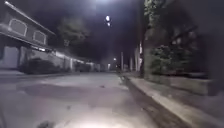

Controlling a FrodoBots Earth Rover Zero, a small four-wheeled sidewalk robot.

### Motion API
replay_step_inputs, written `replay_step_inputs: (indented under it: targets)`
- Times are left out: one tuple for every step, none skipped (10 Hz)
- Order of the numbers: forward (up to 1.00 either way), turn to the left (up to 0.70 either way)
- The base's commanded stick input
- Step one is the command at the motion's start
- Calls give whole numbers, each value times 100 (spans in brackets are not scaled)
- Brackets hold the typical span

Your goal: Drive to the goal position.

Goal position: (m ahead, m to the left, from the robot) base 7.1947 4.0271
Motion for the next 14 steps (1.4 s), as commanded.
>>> replay_step_inputs:
  targets:
    - [50, 0]
    - [50, 0]
    - [50, 0]
    - [50, 0]
    - [50, 0]
    - [50, 0]
    - [50, 0]
    - [50, 0]
    - [50, 0]
    - [50, 0]
    - [50, 0]
    - [50, 0]
    - [50, 0]
    - [50, 0]
